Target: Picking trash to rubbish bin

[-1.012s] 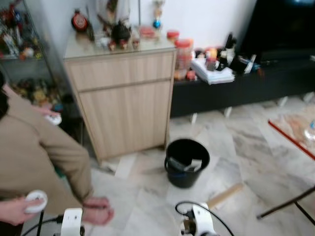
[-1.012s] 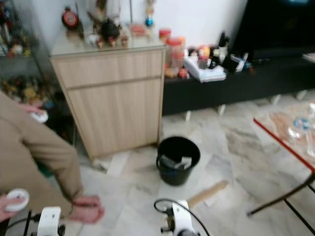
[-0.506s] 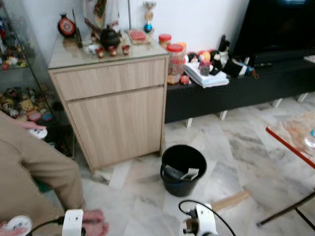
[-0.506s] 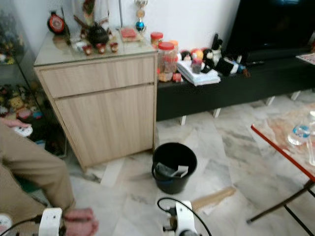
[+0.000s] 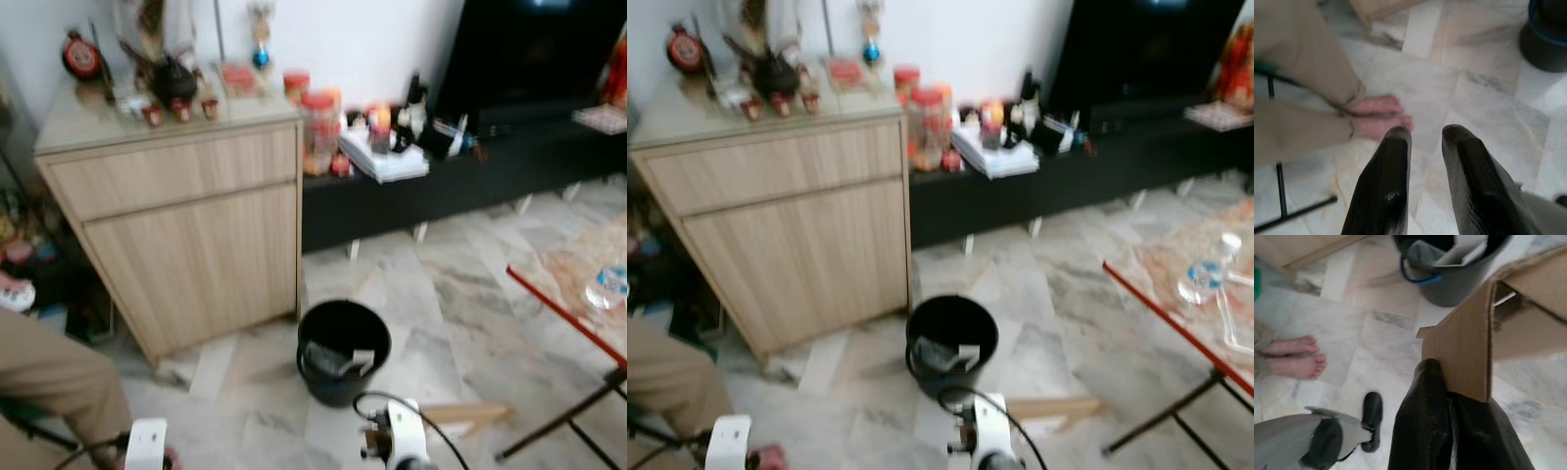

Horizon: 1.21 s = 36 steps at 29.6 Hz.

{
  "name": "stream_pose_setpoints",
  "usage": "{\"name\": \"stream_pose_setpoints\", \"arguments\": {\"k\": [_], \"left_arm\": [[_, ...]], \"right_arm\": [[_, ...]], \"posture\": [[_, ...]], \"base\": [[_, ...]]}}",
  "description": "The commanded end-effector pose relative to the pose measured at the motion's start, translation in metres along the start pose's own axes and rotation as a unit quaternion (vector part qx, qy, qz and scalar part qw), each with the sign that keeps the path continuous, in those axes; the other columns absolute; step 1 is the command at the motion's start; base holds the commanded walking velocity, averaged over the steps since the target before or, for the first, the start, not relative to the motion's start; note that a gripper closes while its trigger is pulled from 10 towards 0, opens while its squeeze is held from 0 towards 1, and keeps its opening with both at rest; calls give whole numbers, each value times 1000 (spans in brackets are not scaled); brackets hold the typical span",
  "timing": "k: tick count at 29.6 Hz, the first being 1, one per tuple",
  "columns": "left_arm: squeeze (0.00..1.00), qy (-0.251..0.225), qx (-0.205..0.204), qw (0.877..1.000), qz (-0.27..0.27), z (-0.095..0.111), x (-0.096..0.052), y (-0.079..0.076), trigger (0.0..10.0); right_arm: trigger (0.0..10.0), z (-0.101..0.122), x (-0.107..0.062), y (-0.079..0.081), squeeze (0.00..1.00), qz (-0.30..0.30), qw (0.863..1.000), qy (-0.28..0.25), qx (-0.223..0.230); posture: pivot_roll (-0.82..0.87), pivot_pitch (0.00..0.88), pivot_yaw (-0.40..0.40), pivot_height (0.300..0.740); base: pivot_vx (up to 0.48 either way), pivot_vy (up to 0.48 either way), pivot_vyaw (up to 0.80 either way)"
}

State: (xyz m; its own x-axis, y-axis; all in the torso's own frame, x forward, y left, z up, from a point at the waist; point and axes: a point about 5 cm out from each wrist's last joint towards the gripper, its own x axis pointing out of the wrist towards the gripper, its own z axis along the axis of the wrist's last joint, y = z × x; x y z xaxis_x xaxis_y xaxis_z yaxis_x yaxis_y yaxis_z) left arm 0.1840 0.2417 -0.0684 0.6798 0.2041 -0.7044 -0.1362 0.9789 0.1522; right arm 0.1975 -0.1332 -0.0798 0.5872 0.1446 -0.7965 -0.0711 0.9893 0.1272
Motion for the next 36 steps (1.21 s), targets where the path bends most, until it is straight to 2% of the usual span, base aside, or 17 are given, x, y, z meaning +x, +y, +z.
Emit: {"name": "stream_pose_setpoints", "arguments": {"k": [1,5,12,36], "left_arm": [[0,1,-7,1000,-6,1,1,-8,10000],[0,1,-7,1000,-6,1,1,-7,10000],[0,2,-8,1000,-6,0,1,-7,10000],[0,3,-4,1000,-9,0,1,-8,10000]], "right_arm": [[10000,-3,-2,-11,0,-15,1000,3,-4],[10000,-4,-2,-11,0,-14,1000,6,-13],[10000,-4,-2,-10,0,-13,1000,6,-12],[10000,-5,-2,-10,0,-10,1000,5,-11]], "posture": [[48,0,-21,740],[48,0,-22,740],[49,0,-21,740],[42,0,-16,740]], "base": [[341,0,0],[342,0,0],[345,0,638],[343,0,0]]}}
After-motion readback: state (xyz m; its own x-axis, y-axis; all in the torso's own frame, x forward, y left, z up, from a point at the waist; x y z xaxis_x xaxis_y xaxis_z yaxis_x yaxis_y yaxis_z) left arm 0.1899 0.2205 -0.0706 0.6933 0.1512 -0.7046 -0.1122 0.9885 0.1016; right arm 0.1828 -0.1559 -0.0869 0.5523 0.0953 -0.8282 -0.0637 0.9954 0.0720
